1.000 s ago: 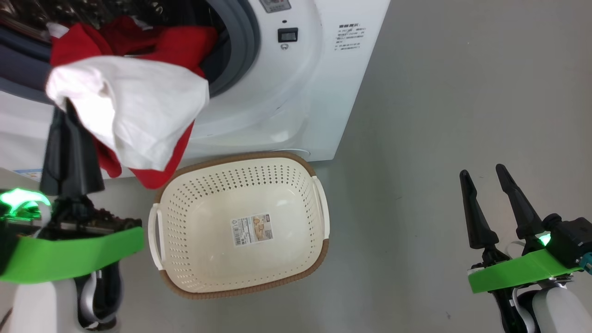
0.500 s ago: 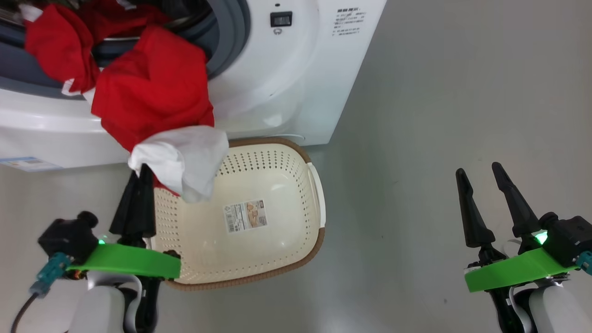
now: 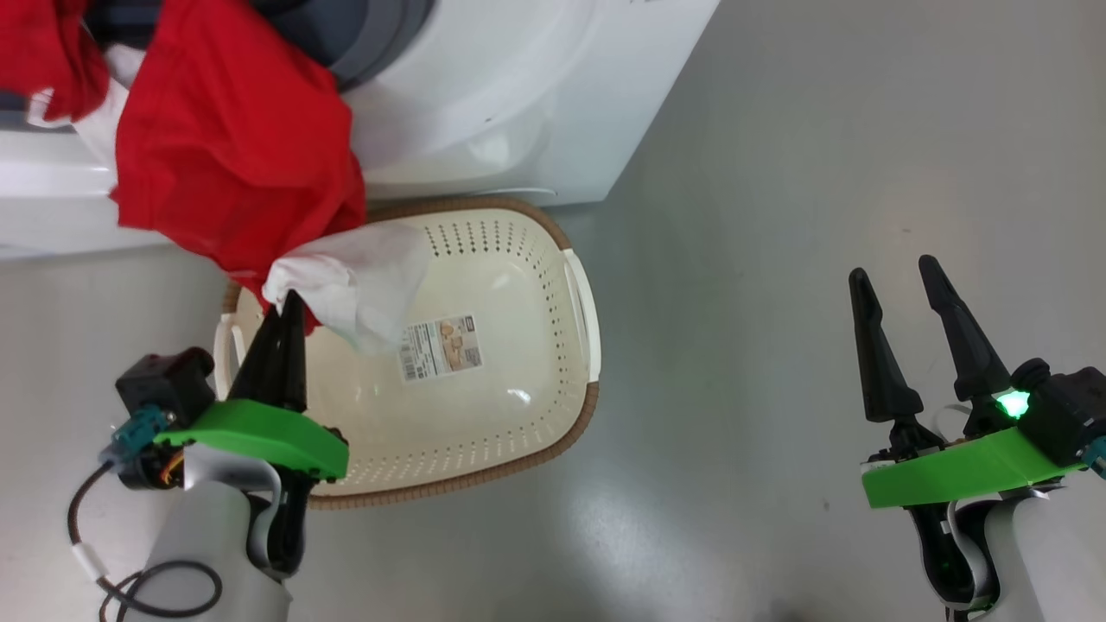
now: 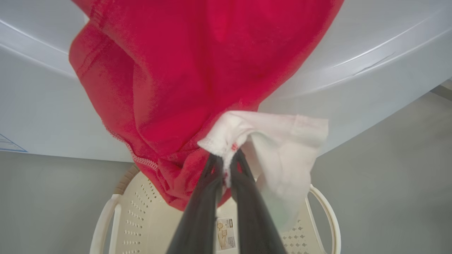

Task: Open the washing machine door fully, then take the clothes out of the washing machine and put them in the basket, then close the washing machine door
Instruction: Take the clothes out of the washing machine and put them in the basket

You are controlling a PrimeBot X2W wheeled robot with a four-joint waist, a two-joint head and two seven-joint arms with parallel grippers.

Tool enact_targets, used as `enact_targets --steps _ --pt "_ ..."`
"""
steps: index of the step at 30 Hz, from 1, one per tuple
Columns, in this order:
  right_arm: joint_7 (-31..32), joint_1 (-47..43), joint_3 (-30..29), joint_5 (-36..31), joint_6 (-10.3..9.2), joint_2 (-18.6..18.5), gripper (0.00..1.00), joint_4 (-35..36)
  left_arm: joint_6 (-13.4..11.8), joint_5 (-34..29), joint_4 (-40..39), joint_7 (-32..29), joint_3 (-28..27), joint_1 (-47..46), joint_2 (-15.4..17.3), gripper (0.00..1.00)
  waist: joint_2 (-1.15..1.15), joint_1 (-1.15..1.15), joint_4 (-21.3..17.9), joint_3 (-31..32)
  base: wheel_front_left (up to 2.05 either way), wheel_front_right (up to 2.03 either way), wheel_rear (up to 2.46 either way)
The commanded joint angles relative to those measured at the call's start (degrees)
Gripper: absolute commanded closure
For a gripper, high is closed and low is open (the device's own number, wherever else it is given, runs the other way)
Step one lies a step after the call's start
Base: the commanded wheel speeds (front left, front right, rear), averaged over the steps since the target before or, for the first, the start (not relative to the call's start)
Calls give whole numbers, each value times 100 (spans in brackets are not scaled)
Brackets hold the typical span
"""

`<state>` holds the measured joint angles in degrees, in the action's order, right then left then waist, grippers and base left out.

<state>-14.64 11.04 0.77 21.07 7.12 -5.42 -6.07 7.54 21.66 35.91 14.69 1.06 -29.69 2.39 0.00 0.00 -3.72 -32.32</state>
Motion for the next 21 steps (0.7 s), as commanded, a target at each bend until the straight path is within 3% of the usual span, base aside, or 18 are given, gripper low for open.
enact_targets --steps 1,21 --pt "-36 46 139 -52 36 -29 0 152 -6 -61 78 30 -124 -107 95 100 0 0 -53 -248 0 0 0" --pt "-36 379 215 -81 36 46 0 220 -6 65 1447 30 323 -958 217 100 0 0 -178 -906 0 0 0"
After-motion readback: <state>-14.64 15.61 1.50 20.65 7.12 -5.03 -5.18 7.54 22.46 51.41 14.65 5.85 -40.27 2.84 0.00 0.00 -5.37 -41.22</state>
